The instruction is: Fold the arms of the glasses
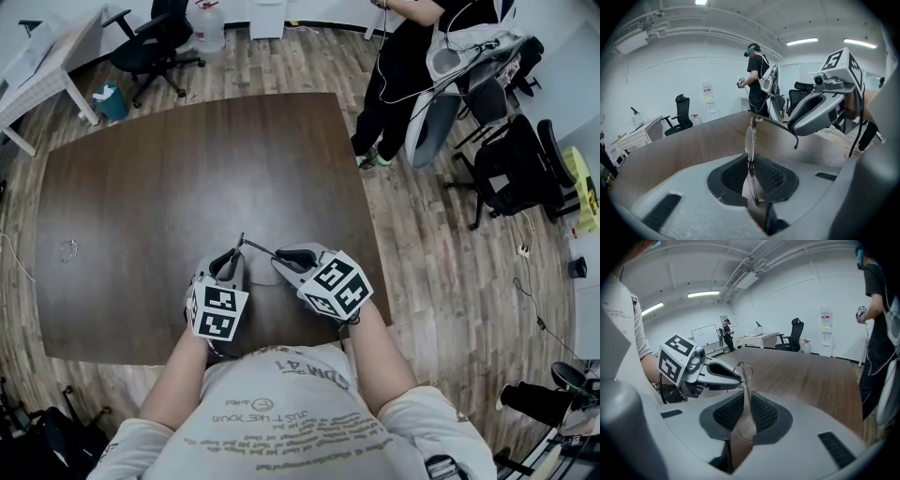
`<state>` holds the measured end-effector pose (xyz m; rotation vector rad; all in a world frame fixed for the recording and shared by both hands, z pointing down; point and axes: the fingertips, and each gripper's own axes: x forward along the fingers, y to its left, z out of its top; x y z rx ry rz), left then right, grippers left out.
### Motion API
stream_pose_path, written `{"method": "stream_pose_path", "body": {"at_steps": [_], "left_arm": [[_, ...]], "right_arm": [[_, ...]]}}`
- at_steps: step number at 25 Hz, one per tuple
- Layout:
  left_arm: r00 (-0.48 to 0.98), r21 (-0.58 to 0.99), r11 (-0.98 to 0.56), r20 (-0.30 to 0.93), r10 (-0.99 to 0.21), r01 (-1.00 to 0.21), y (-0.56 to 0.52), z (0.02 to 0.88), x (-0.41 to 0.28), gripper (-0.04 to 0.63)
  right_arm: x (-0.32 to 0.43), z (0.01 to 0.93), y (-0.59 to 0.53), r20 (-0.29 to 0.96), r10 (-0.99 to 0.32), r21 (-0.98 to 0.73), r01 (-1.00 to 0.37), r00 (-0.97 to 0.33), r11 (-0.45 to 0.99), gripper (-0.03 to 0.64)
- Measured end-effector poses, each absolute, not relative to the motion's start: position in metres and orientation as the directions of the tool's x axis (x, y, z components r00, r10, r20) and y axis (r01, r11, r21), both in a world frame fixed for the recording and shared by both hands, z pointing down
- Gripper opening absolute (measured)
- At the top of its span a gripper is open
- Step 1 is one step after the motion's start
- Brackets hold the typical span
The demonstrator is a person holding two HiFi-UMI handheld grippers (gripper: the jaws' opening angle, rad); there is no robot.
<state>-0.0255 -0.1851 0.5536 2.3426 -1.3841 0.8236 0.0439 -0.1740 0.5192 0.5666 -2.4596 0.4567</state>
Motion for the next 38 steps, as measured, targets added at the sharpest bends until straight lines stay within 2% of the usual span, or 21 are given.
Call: {"method": "stream_pose_path", "body": {"at_steps": [8, 38], "left_arm": [[0.375, -0.034, -0.492, 0.602, -0.705, -0.87, -0.185, 0.55, -0.024, 0.054], [0.396, -0.023, -0.497, 0.572, -0.719, -0.868, -0.182, 0.538, -0.018, 0.054]], "right_arm": [[0.039, 0.521, -0.172, 0.611, -0.281, -0.172, -0.471, -0.74, 0.865, 0.032], [0.001, 0.534, -0.161, 0.621, -0.188, -0.241, -0.413, -0.761, 0.878, 0.028]]}}
